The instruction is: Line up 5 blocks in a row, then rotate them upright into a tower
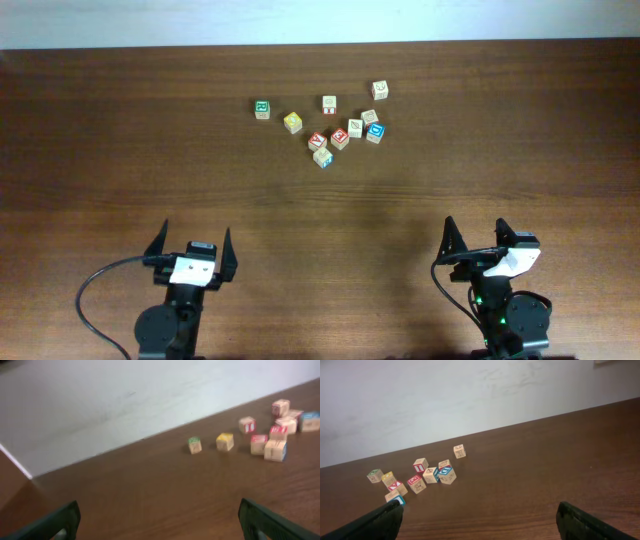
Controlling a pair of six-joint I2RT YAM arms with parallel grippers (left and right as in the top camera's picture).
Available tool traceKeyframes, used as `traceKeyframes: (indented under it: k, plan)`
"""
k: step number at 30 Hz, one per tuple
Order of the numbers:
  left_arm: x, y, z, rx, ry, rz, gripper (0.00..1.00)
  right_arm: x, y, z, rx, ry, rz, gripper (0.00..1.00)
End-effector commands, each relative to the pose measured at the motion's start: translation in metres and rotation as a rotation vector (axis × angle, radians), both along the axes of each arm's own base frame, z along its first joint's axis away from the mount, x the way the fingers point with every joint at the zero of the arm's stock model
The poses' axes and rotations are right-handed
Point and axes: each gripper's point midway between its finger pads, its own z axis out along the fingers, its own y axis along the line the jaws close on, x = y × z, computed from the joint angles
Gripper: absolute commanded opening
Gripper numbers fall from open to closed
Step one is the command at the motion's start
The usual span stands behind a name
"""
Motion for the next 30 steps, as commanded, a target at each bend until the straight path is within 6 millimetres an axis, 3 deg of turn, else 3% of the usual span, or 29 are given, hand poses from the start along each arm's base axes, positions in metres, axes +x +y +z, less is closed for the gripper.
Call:
traceKeyframes:
  k: [1, 6, 9, 11, 15, 18, 22, 23, 26, 30]
  plan:
    - [-0.003, -0.022, 0.018, 0.006, -0.077, -0.128, 0.99, 0.0, 0.0, -0.001, 0.005, -0.005, 0.0, 0.98]
    - [-0.002, -0.021, 0.017, 0.004, -0.057, -0.127, 0.99, -0.002, 0.008, 0.021, -0.036, -0.062, 0.045, 0.98]
    - [0.002, -0.018, 0.028, -0.033, -0.02, -0.106, 0.99, -0.005, 0.008, 0.054, -0.047, -0.101, 0.05, 0.98]
    - [0.006, -0.019, 0.044, -0.033, -0.009, -0.106, 0.99, -0.004, 0.012, 0.07, -0.051, -0.106, 0.069, 0.98]
    - [0.032, -0.021, 0.1, -0.034, 0.027, -0.113, 0.99, 0.013, 0.026, 0.122, -0.064, -0.074, 0.146, 0.98]
    - [0.061, -0.032, 0.131, -0.043, 0.121, -0.171, 0.99, 0.045, 0.033, 0.152, -0.063, -0.004, 0.172, 0.98]
    - [0.114, -0.038, 0.162, -0.059, 0.271, -0.19, 0.99, 0.098, 0.051, 0.172, -0.051, 0.147, 0.255, 0.98]
    - [0.131, -0.039, 0.169, -0.063, 0.341, -0.188, 0.99, 0.119, 0.058, 0.172, -0.041, 0.235, 0.286, 0.98]
    - [0.161, -0.04, 0.175, -0.07, 0.462, -0.184, 0.99, 0.152, 0.071, 0.169, -0.054, 0.369, 0.358, 0.98]
    - [0.2, -0.044, 0.16, -0.086, 0.64, -0.191, 0.99, 0.196, 0.103, 0.147, -0.125, 0.557, 0.459, 0.98]
